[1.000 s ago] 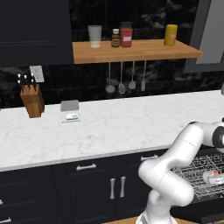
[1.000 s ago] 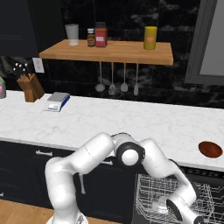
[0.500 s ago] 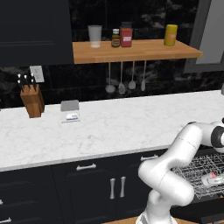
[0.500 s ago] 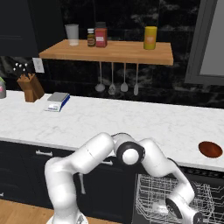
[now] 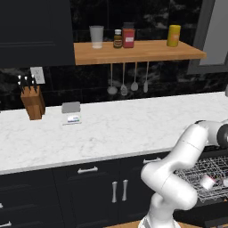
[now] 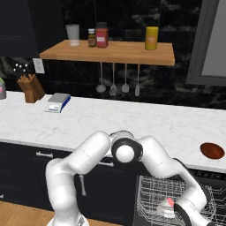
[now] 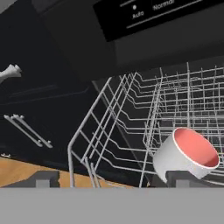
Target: Pick up the cup and bowl from the counter, place them in the dishwasher, and close the dishwasher door.
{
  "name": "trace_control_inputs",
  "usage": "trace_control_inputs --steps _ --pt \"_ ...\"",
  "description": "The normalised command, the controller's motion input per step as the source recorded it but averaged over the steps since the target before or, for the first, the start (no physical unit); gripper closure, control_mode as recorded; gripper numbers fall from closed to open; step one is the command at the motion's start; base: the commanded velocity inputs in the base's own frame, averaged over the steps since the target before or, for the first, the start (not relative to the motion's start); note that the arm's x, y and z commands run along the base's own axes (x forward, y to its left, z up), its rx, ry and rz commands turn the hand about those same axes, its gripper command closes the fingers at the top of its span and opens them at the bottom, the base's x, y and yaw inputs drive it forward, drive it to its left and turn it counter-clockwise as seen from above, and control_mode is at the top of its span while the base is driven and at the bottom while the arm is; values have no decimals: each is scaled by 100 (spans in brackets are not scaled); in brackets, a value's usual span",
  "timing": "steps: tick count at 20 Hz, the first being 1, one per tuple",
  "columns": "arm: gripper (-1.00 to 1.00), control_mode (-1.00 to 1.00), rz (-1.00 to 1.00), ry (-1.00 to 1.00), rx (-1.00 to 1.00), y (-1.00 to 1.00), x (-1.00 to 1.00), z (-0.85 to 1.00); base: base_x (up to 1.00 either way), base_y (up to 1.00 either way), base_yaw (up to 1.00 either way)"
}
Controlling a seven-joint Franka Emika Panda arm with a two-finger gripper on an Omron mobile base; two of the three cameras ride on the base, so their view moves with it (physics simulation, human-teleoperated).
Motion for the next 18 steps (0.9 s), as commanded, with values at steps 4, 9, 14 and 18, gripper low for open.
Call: trace_control_inputs --steps 4,9,14,18 --pt "-100 -100 -3 26 -8 -1 -45 100 0 0 0" --pt "-100 -100 0 23 -21 5 -15 100 0 0 0" --pt "-100 -100 0 26 -26 5 0 100 0 0 0" --pt "-100 -100 0 26 -28 6 29 75 0 0 0"
